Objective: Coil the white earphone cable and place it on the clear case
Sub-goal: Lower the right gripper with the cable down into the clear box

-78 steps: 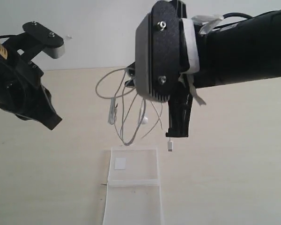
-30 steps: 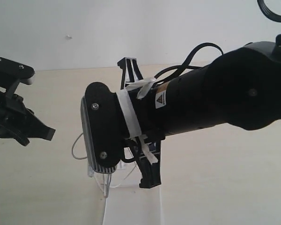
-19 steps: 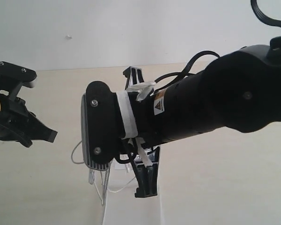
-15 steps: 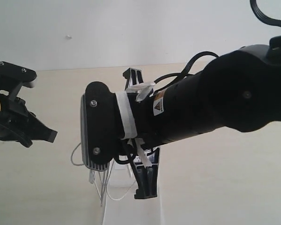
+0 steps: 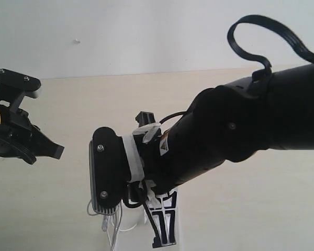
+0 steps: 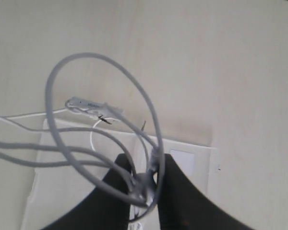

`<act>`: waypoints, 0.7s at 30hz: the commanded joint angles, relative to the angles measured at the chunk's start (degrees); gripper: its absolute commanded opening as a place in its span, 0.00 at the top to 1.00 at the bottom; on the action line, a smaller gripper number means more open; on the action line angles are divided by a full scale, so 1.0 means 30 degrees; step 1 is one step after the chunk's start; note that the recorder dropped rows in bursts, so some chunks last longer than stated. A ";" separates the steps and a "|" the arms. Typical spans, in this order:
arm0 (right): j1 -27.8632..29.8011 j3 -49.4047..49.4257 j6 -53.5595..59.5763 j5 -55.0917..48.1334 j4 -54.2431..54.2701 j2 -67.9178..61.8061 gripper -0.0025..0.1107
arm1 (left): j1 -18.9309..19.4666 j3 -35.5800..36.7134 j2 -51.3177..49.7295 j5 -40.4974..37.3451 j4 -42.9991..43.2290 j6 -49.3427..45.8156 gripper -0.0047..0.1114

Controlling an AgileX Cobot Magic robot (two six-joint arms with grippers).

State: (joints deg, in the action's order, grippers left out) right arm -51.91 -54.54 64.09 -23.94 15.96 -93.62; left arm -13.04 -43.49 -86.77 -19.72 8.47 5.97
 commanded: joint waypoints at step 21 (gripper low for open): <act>-0.0024 -0.0429 -0.4716 -0.3110 -0.4962 -0.1766 0.98 | -0.0118 0.0088 0.0015 -0.0040 -0.0192 0.0176 0.96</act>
State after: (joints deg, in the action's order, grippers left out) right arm -51.91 -54.76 48.14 -31.58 -0.52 -97.72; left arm -13.15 -43.49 -86.77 -19.93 8.35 5.97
